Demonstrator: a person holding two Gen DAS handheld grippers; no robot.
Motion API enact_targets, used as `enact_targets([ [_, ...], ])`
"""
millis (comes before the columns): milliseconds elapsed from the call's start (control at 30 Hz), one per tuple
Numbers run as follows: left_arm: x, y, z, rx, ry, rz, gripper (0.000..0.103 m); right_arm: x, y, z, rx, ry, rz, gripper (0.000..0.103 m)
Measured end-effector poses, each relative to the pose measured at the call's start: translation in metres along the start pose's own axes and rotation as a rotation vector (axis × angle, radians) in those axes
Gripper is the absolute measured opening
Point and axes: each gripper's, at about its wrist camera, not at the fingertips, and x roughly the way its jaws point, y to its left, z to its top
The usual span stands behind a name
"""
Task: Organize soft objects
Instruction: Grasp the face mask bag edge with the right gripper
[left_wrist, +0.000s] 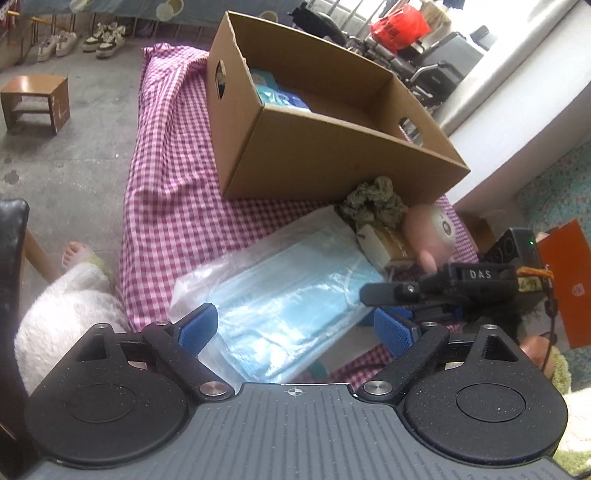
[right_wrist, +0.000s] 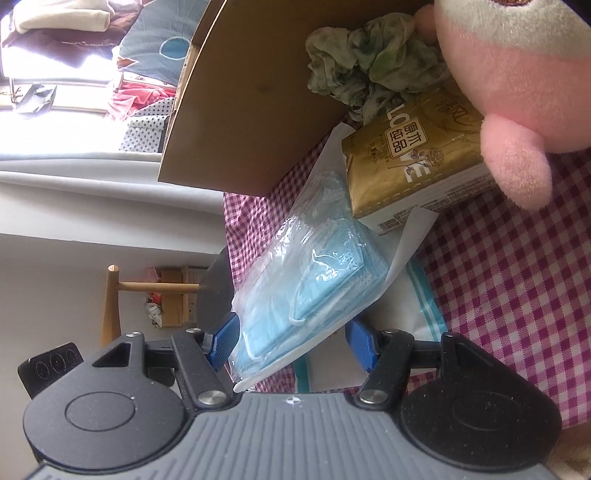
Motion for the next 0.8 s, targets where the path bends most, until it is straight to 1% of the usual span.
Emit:
enact_targets([
  [67, 0.012, 0.006, 0.010, 0.007, -0.021, 0.056, 0.091, -0.003, -0.003, 0.000, 0.004, 0.001, 0.004, 0.066],
  [133, 0.030, 0.016, 0.021, -0.011, -0.010, 0.087, 0.083, -0.003, -0.004, -0.001, 0.011, 0.001, 0.009, 0.066],
  [167, 0.039, 0.020, 0.027, -0.016, -0.005, 0.099, 0.082, -0.003, -0.005, -0.001, 0.014, 0.001, 0.010, 0.066],
  [200, 0.048, 0.023, 0.033, -0.027, 0.006, 0.120, 0.078, -0.003, -0.005, -0.002, 0.014, 0.001, 0.009, 0.066],
  [233, 0.055, 0.024, 0.036, -0.024, 0.014, 0.124, 0.076, -0.002, -0.004, -0.002, 0.012, 0.003, 0.007, 0.066],
  [267, 0.062, 0.025, 0.039, -0.019, 0.022, 0.119, 0.076, -0.001, -0.003, -0.003, 0.009, 0.007, 0.003, 0.066],
  [367, 0.076, 0.027, 0.040, -0.037, 0.081, 0.096, 0.073, 0.002, -0.002, -0.006, 0.008, 0.016, 0.000, 0.066],
  [400, 0.077, 0.027, 0.039, -0.040, 0.085, 0.095, 0.074, 0.002, -0.002, -0.007, 0.007, 0.016, -0.001, 0.066],
  [467, 0.075, 0.025, 0.036, -0.037, 0.099, 0.089, 0.073, 0.003, -0.001, -0.009, 0.002, 0.012, -0.002, 0.065],
  [500, 0.072, 0.025, 0.032, -0.053, 0.107, 0.078, 0.073, 0.003, -0.001, -0.010, 0.001, 0.011, -0.003, 0.064],
  [667, 0.055, 0.027, 0.012, -0.117, 0.129, 0.008, 0.072, -0.001, -0.005, -0.011, 0.008, 0.003, 0.001, 0.063],
  [800, 0.042, 0.020, -0.004, -0.118, 0.142, -0.054, 0.072, -0.005, -0.006, -0.015, 0.003, -0.005, -0.004, 0.059],
])
